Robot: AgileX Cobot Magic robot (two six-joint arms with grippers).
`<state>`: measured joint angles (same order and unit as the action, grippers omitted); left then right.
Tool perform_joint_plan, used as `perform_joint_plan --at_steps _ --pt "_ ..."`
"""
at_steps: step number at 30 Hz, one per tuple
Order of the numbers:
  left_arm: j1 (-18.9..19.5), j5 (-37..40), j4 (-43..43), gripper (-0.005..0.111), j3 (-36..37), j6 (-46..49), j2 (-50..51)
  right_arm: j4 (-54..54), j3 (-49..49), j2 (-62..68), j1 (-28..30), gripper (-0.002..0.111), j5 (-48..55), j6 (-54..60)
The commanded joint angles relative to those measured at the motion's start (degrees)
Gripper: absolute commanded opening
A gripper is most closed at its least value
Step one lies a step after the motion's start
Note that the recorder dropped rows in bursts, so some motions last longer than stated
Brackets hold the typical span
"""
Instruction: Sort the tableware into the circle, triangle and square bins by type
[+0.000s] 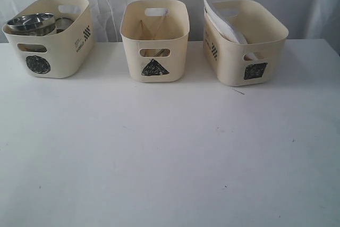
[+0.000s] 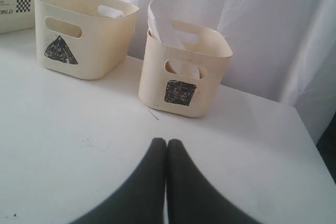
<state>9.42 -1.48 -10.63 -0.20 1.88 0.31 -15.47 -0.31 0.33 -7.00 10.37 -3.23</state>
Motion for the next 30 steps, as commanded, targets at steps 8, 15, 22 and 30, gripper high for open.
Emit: perform_joint_plan --at_steps 8,15,22,30 --pt "0.1 -0.2 -0.4 0.0 0.2 -0.2 -0.3 3.7 0.3 -0.3 0.2 0.0 -0.3 6.3" --pt "0.1 -0.2 -0.4 0.0 0.2 -0.2 -0.3 3.7 0.3 -0.3 0.2 0.0 -0.2 6.0" --pt "0.1 -0.2 -0.4 0.0 0.2 -0.2 -0.3 3.7 0.3 -0.3 0.2 0.0 -0.2 6.0" --pt "0.1 -0.2 -0.4 0.0 0.2 -0.2 -0.3 3.7 0.3 -0.3 0.2 0.0 -0.2 6.0"
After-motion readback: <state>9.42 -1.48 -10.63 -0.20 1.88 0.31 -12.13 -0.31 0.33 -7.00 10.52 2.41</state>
